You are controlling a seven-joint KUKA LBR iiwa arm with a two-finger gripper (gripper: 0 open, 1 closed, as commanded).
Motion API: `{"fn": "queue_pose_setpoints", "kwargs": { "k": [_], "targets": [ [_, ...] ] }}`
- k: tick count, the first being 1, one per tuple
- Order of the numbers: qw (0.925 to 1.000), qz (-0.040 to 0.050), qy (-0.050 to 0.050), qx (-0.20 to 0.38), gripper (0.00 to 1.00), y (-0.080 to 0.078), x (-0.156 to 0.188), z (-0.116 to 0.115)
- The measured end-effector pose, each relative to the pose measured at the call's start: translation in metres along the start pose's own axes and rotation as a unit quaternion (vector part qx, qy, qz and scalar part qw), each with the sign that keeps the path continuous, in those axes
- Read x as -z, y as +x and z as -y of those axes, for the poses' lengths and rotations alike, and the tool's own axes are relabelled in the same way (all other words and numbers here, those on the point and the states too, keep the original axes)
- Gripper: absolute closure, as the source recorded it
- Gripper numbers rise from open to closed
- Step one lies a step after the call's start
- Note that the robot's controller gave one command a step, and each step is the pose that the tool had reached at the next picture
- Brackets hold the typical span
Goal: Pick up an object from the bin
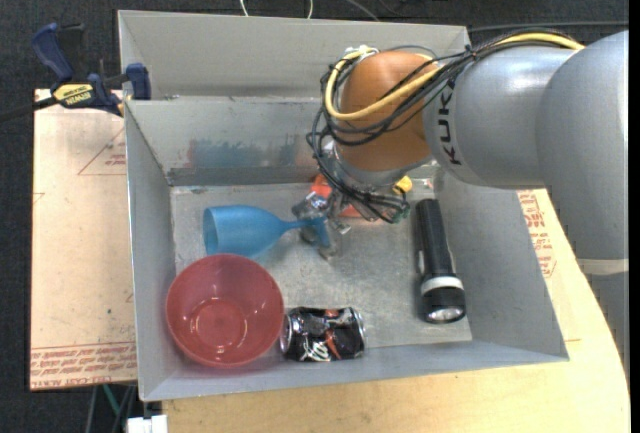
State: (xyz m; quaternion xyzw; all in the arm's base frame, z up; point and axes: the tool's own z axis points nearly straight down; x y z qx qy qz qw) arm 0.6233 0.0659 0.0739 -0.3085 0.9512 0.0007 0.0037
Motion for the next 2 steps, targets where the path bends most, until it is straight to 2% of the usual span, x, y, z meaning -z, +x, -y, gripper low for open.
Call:
{"fn": "queue_pose_setpoints", "kwargs": {
  "k": [1,2],
  "targets": [
    [1.0,0.0001,0.0,0.0,1.0,0.0,0.0,0.0],
    [0.9999,0.0037,0.002,0.016,1.0,-0.004,0.096,0.014]
  ]
}}
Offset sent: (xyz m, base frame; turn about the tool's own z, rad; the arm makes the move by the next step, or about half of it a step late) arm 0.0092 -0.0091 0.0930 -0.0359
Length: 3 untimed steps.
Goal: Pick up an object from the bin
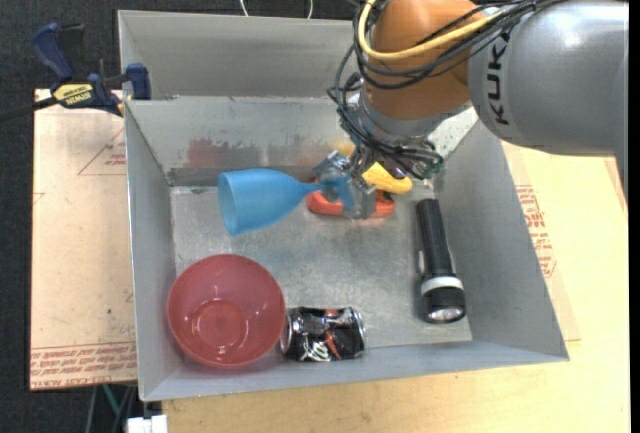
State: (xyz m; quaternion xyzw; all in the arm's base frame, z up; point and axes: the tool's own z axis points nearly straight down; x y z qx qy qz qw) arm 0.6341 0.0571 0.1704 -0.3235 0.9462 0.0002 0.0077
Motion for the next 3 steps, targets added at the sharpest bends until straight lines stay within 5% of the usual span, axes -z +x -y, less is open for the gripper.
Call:
{"fn": "queue_pose_setpoints", "kwargs": {
  "k": [1,2,3],
  "targets": [
    [1.0,-0.0077,-0.006,-0.002,1.0,0.024,0.014,-0.02],
    [1.0,0.0009,-0.001,-0.008,1.0,0.002,-0.006,-0.005],
    [1.0,-0.0057,-0.006,0.001,1.0,0.041,-0.025,-0.061]
  ]
}}
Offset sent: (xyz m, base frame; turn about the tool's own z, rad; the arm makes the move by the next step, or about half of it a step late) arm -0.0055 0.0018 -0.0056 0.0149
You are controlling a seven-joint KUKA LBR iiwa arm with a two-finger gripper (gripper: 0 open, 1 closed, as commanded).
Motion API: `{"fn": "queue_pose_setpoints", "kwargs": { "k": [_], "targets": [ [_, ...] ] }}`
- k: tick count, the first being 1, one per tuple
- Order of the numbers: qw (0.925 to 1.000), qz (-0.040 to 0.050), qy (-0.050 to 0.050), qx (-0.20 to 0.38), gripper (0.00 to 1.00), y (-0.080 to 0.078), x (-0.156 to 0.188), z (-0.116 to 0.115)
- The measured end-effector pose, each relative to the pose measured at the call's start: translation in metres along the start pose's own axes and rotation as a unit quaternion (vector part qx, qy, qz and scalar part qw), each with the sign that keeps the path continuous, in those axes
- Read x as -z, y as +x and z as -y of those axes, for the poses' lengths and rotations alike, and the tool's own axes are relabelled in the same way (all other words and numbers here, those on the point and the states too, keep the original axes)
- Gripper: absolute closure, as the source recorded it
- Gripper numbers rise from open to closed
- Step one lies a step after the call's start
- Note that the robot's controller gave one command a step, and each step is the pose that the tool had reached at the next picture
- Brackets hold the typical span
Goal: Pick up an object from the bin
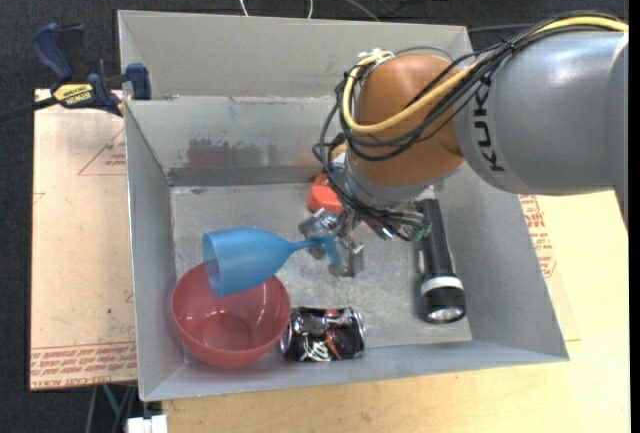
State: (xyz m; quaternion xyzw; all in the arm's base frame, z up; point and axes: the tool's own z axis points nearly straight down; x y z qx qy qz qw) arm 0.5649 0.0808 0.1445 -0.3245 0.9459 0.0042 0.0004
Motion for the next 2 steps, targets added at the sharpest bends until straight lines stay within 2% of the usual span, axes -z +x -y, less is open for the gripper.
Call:
{"fn": "queue_pose_setpoints", "kwargs": {
  "k": [1,2],
  "targets": [
    [0.9998,0.0088,0.006,-0.014,1.0,-0.021,0.014,0.046],
    [0.9999,0.0012,-0.001,0.015,1.0,0.0,0.105,0.0]
  ]
}}
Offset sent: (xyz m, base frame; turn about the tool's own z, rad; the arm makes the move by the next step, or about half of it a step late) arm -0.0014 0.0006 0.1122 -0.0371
